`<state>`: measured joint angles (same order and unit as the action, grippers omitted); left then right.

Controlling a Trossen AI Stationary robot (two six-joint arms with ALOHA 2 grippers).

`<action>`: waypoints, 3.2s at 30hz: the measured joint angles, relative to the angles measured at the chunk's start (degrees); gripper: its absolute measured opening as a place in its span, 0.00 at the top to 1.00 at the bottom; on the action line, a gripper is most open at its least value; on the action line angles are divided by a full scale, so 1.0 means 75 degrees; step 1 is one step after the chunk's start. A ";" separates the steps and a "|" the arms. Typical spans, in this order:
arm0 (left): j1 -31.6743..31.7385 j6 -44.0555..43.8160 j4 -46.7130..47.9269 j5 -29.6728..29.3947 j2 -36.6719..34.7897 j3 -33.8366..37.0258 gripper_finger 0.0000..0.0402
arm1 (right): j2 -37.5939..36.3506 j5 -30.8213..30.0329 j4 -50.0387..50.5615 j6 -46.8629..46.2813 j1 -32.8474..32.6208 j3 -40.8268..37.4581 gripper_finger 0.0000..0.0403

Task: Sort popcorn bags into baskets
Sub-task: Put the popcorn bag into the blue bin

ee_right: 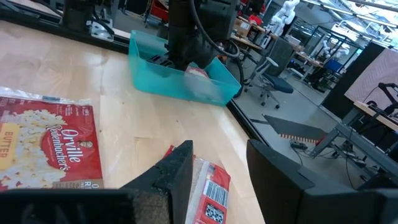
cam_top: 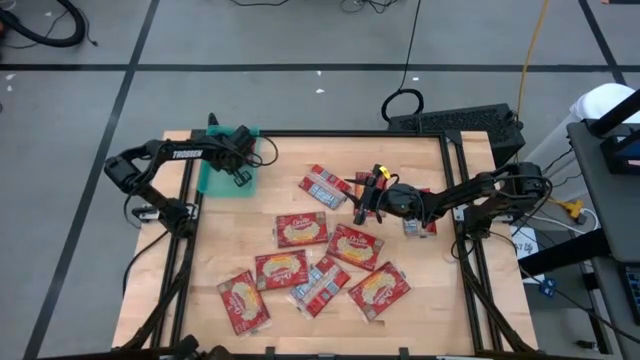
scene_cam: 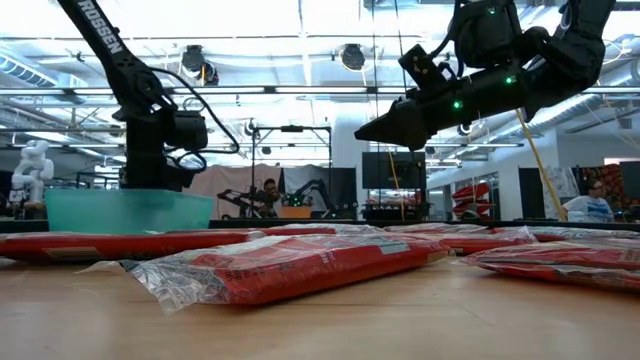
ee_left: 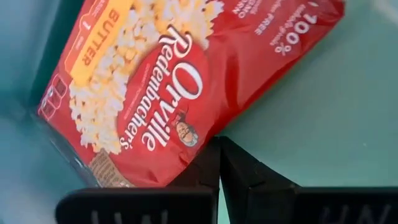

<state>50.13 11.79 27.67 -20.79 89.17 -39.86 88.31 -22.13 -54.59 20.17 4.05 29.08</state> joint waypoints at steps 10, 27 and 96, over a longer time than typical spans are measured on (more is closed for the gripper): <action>-0.0664 -0.0421 0.0291 -0.1372 -0.1207 -0.0373 0.99 | 0.0000 -0.0009 0.0067 -0.0838 -0.0215 0.0000 0.64; -0.1131 -0.0648 -0.0085 0.1091 -0.2970 -0.0258 0.98 | 0.0000 -0.0041 0.2261 -0.2515 -0.0504 0.0572 0.64; -0.6878 0.1404 -0.6873 -0.0569 0.0866 -0.0258 0.48 | 0.0536 0.2679 0.3904 -0.2109 0.1275 0.1886 1.00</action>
<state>-1.46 22.32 -23.88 -25.06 95.67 -41.80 92.34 -2.04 -25.31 4.35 13.62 43.22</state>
